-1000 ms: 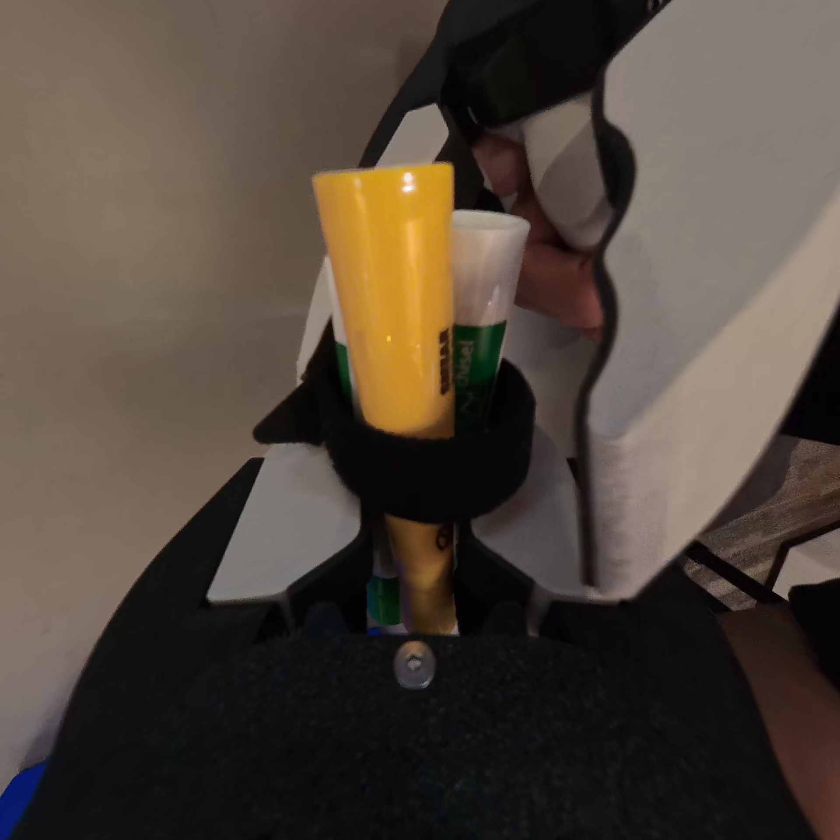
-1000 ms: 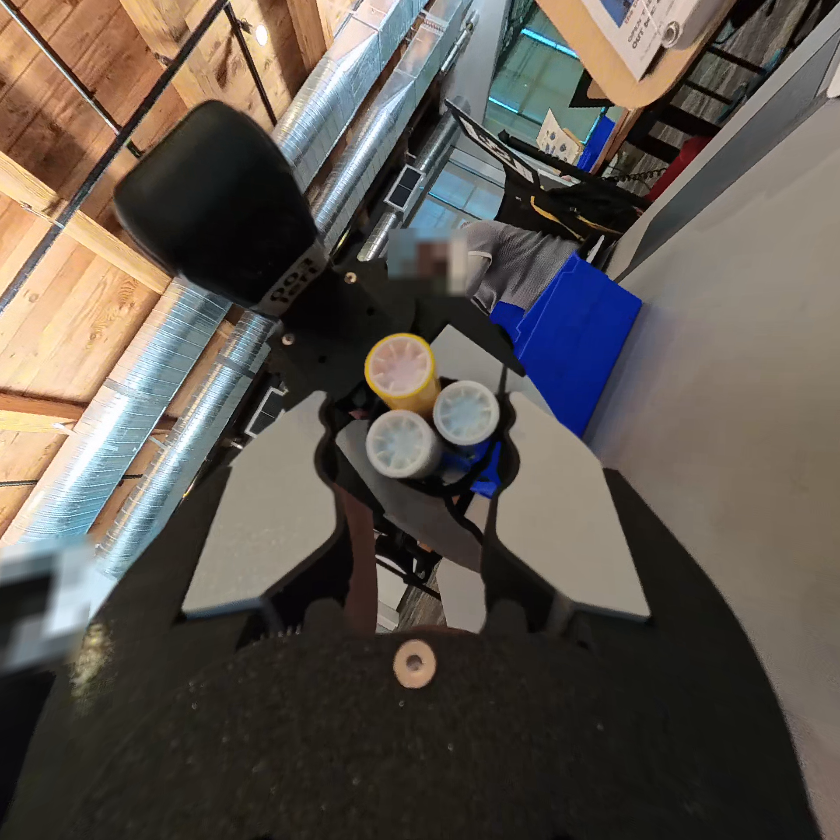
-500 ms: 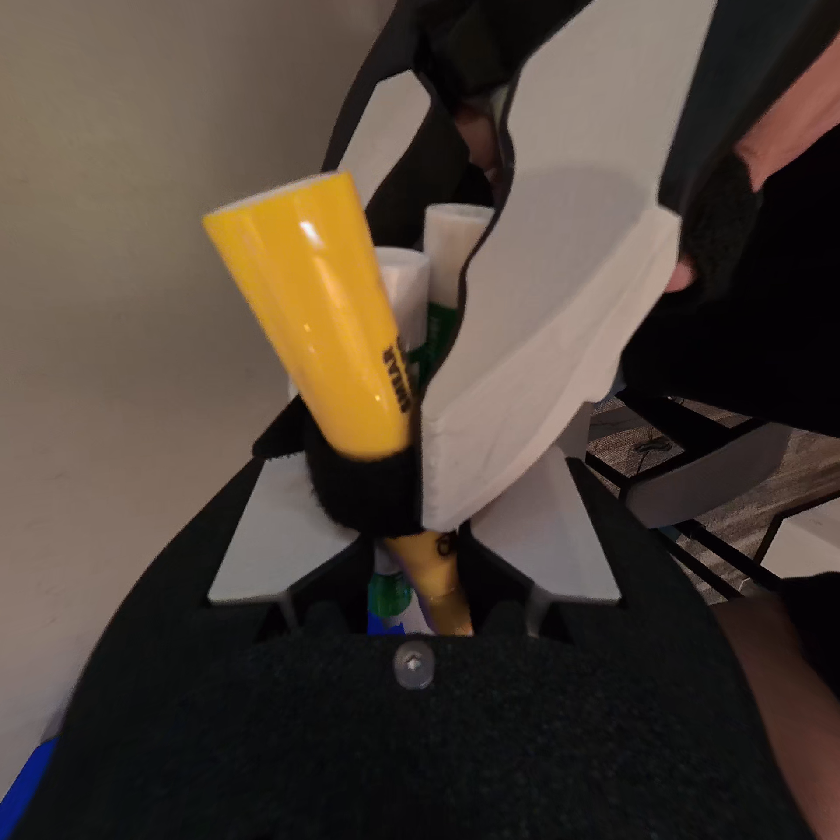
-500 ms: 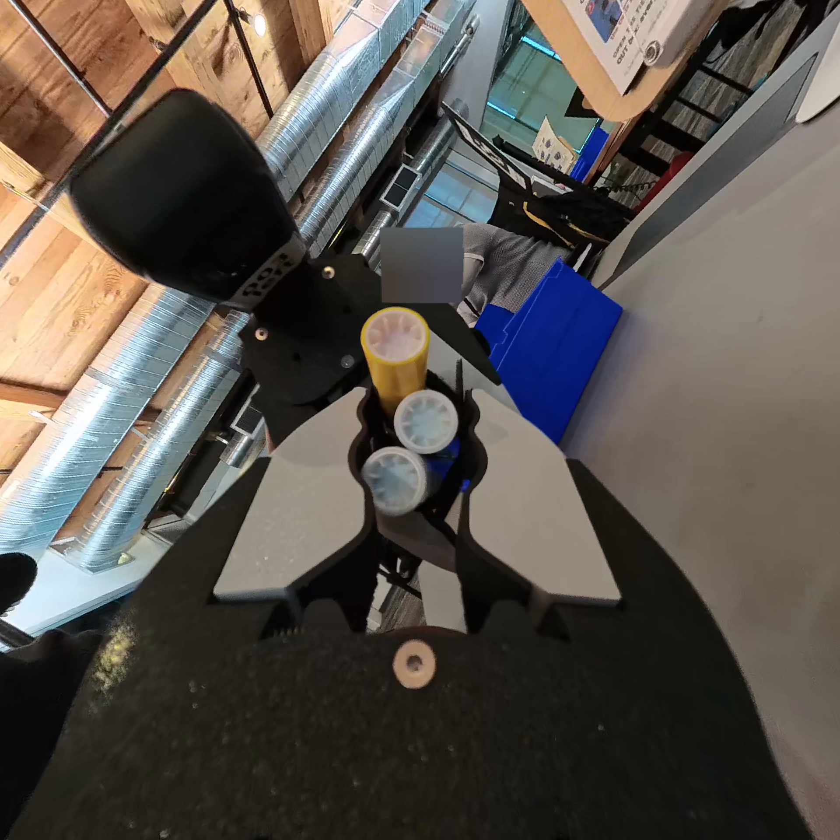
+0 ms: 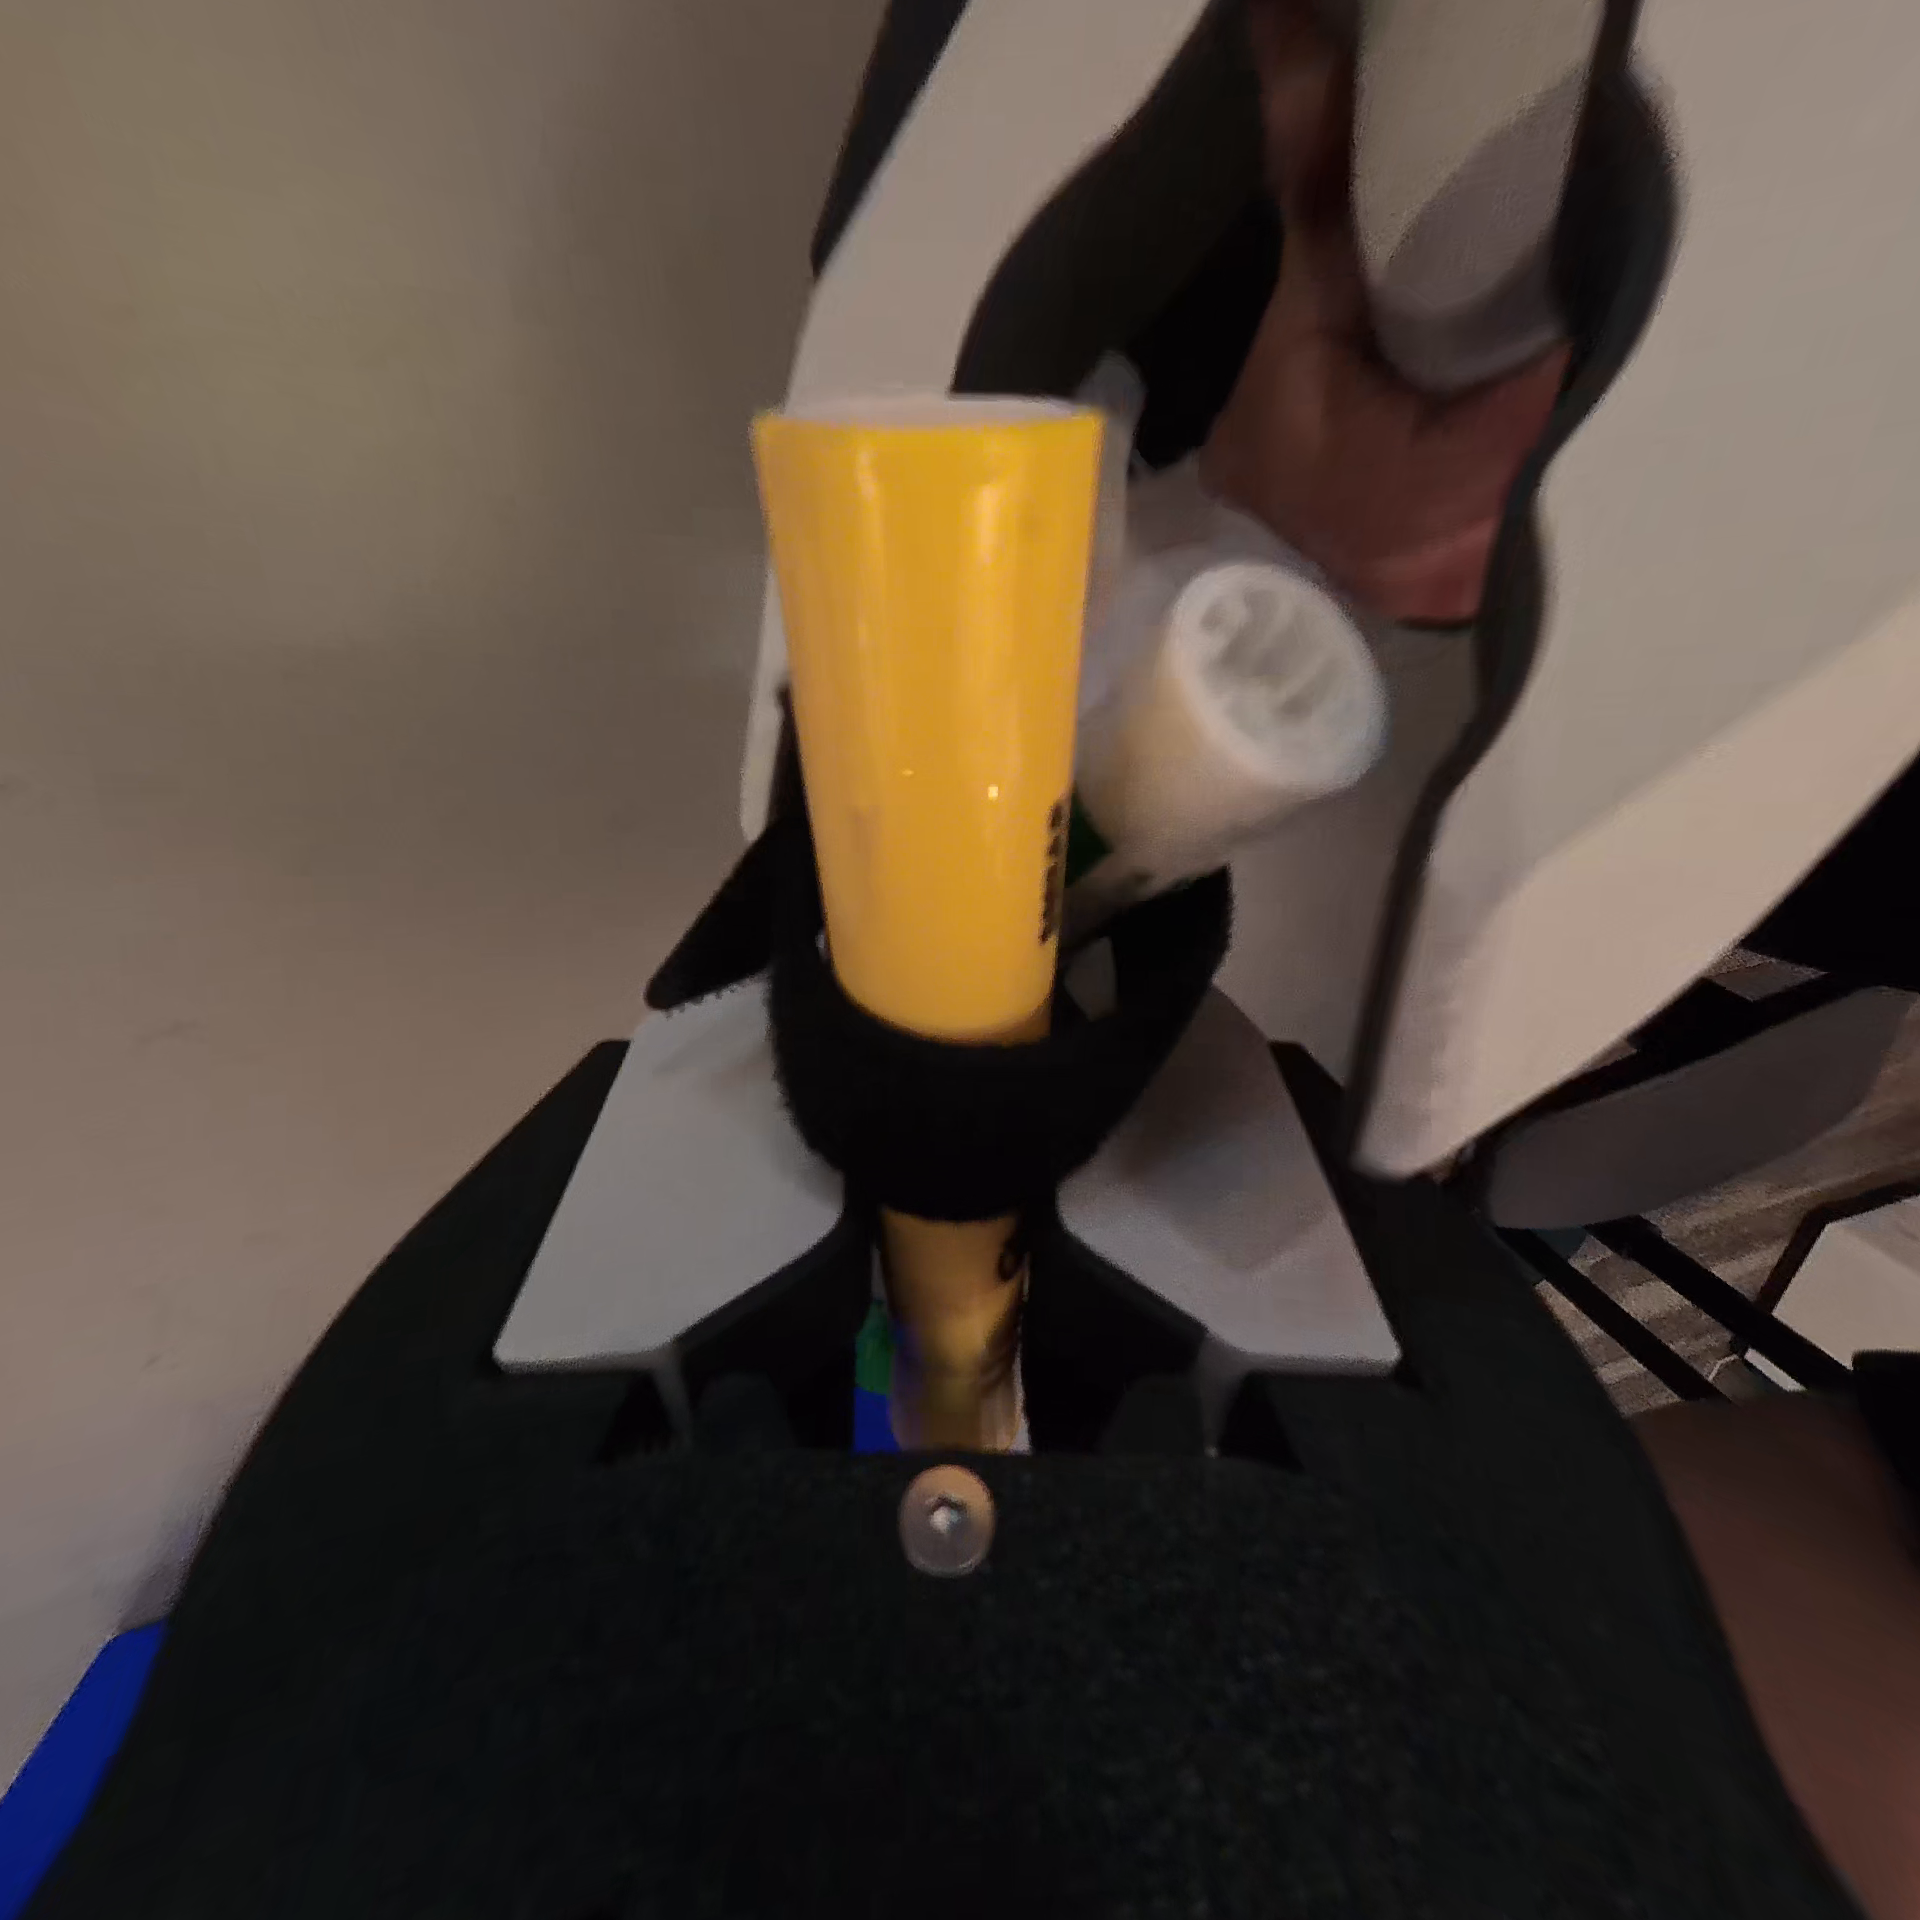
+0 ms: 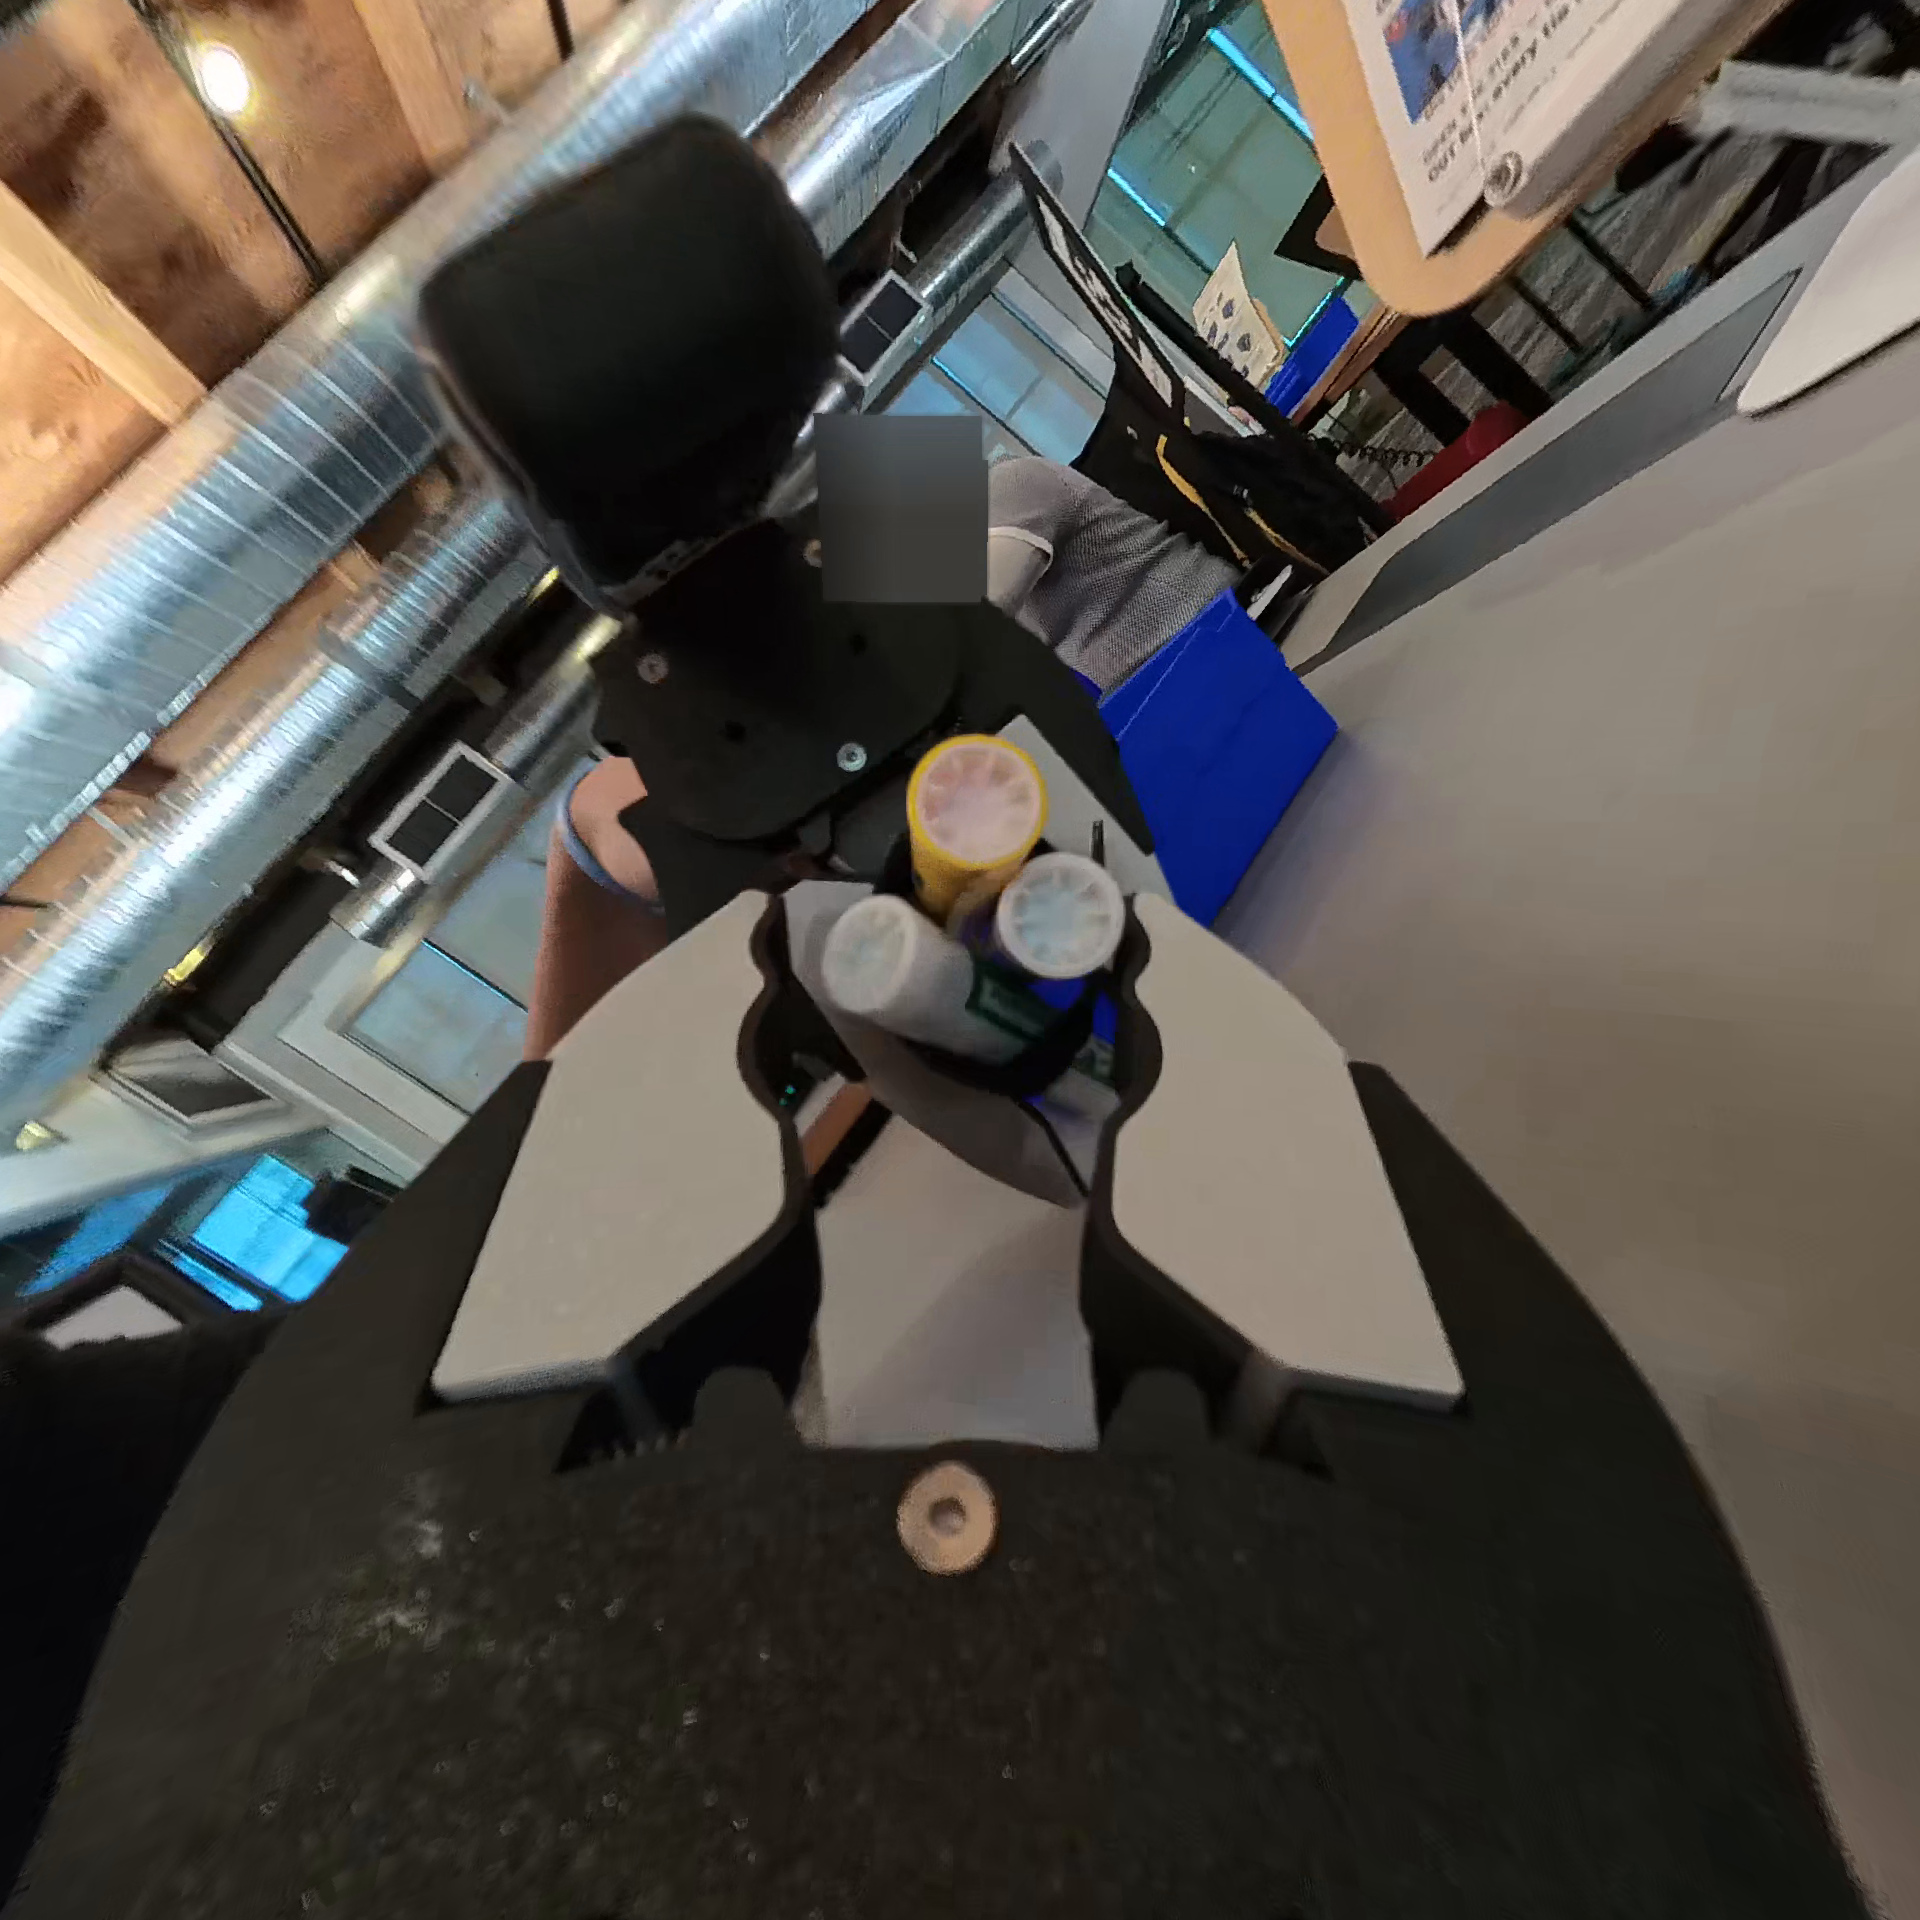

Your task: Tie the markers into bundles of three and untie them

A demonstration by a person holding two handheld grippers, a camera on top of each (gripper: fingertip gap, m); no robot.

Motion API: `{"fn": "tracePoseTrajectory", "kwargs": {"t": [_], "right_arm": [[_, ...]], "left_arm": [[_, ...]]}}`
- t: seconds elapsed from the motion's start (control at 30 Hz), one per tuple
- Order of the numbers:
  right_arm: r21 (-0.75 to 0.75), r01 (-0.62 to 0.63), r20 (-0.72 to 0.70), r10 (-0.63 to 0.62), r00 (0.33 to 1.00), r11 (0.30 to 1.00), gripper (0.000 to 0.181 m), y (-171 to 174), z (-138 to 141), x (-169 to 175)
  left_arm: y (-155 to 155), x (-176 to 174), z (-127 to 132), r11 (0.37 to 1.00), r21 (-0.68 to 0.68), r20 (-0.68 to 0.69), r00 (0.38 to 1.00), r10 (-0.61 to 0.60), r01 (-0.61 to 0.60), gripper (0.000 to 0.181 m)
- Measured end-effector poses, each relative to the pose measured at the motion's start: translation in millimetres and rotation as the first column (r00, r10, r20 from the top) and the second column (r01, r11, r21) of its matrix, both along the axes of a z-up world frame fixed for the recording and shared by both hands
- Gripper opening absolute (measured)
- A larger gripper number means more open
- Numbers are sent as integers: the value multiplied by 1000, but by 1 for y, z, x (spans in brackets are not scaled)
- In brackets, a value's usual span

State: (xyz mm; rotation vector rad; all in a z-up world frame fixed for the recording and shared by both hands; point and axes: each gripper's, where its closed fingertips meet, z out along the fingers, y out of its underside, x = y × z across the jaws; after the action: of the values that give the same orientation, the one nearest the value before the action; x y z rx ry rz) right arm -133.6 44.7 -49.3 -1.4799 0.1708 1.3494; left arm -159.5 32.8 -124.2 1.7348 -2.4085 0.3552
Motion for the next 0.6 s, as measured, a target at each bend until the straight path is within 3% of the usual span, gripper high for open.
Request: {"fn": "tracePoseTrajectory", "kwargs": {"t": [0.2, 0.33, 0.4, 0.5, 0.6], "right_arm": [[91, -53, 216, 33, 976, 994, 57, 0, -5, 21], [98, -122, 339, 82, 937, 988, 50, 2, -15, 34], [72, -172, 374, 133, 918, 982, 55, 4, -22, 37], [42, -311, 428, 264, 864, 950, 54, 1, -30, 27], [-66, -372, 549, 344, 761, 926, 57, 8, -54, 26]], "left_arm": [[10, -12, -10, 999, 40, -17, 999, 33, -32, 31], [19, -23, -20, 995, 90, -59, 997, 57, -52, 31], [23, -27, -26, 993, 99, -74, 994, 78, -70, 31], [25, -33, -35, 991, 115, -105, 991, 85, -73, 31], [28, -40, -48, 986, 158, -167, 982, 84, -58, 31]]}}
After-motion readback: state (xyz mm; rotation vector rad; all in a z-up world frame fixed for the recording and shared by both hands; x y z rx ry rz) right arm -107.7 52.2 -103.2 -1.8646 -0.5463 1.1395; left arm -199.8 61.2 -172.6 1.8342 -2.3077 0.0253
